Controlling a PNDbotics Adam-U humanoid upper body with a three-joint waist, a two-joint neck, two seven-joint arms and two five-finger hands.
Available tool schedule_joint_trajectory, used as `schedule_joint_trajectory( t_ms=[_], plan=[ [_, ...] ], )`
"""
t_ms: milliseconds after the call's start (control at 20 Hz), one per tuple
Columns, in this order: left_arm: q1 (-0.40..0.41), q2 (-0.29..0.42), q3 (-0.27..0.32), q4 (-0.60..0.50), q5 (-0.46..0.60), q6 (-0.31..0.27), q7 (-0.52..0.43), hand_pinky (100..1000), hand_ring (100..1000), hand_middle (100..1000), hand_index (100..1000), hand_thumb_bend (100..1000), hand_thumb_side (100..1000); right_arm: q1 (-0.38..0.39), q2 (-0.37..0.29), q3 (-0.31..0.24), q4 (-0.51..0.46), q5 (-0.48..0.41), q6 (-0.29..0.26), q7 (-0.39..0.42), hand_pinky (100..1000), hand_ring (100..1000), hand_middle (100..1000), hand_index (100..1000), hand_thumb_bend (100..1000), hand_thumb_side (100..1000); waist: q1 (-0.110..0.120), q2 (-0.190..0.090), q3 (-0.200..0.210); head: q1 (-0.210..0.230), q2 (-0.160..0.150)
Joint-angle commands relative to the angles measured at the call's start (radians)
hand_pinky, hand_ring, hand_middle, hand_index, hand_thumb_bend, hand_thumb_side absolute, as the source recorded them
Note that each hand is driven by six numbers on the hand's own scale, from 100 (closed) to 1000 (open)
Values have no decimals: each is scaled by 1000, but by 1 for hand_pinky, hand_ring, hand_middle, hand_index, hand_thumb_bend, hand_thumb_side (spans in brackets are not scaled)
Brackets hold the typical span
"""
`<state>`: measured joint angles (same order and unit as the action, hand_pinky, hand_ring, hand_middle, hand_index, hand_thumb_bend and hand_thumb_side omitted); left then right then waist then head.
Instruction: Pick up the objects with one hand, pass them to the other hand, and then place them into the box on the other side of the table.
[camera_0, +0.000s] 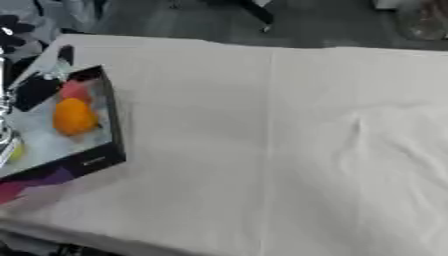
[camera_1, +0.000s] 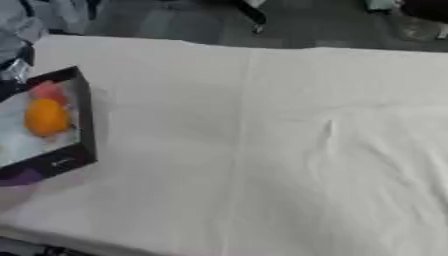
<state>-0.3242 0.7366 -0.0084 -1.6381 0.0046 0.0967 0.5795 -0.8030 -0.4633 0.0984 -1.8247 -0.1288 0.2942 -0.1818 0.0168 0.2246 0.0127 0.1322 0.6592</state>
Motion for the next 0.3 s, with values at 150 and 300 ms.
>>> schedule_joint_trajectory(
  t_ms=[150, 300],
  plan=[
    [-34, -56, -13, -76, 337, -95, -4, 751, 737, 864, 775, 100, 771, 43, -37, -37, -10, -15, -39, -14, 755, 770, 804, 797, 606, 100, 2, -36, -6, -91, 11],
    [-45, -99, -14, -88, 376, -107, -6, 747, 734, 867, 774, 100, 783, 74, -33, -48, 1, -32, -59, -28, 758, 797, 839, 793, 625, 100, 7, -41, -9, -124, 12]
  ],
)
